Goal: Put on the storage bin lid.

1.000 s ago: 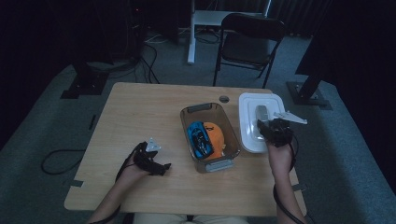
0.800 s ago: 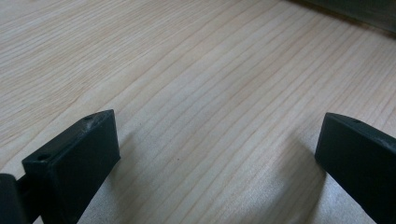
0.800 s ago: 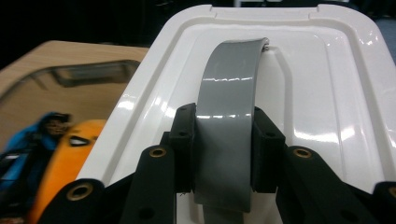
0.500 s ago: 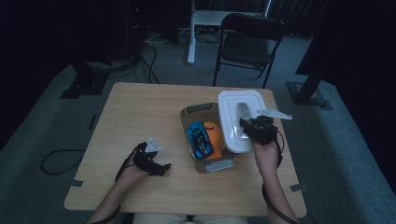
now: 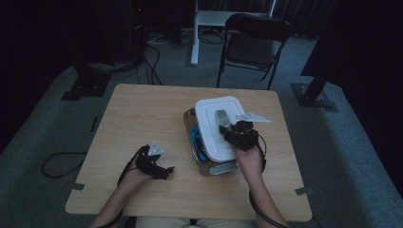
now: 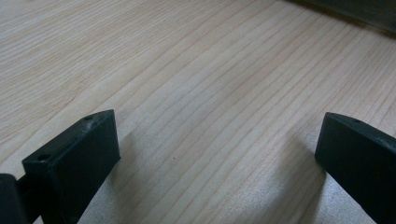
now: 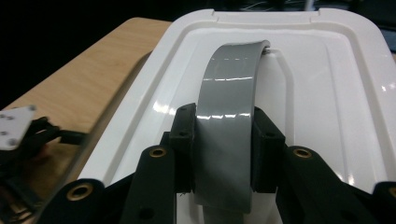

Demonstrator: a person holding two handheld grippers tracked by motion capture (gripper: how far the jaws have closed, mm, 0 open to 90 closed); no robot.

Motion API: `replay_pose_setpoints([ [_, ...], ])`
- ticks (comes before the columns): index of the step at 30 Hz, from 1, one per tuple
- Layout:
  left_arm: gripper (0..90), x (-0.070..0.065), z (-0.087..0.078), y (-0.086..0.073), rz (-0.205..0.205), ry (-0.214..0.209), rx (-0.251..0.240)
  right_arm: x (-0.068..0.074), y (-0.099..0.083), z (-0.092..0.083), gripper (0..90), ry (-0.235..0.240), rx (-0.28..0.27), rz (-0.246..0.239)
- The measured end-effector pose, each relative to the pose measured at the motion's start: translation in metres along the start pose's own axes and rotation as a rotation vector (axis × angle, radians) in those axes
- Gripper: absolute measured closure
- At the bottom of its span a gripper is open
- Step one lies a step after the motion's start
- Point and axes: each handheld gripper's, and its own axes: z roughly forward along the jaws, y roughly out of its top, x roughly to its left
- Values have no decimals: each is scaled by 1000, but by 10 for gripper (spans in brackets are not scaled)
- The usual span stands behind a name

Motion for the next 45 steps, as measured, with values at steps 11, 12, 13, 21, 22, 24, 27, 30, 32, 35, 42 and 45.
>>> replay_pose_setpoints([
  [11,4,0,0,0,1,0,2,26,0,18,679,55,35,-13],
  [12,4,0,0,0,3,2,2,29,0,20,679,60,39,-12],
  [13,4,0,0,0,1,0,2,30,-1,21,679,56,42,-14],
  [21,4,-1,0,0,-3,0,3,31,-4,24,679,46,58,-23],
  [22,4,-1,0,0,-2,0,3,31,-4,23,679,46,62,-22],
  [24,4,-1,0,0,-1,0,2,30,-6,23,679,49,67,-20],
  [27,4,-1,0,0,0,1,2,28,-12,24,680,60,64,-9],
  [30,4,-2,0,0,-1,2,2,29,-12,23,678,53,62,-10],
  [32,4,-2,0,0,-1,1,2,28,-12,23,619,63,65,-11],
  [35,4,-2,0,0,2,-3,2,26,-11,22,489,90,54,-6],
  [42,4,-2,1,1,8,-7,2,17,-13,14,317,92,10,15],
  [45,4,-1,2,2,5,-6,2,10,-11,8,282,106,-13,30],
])
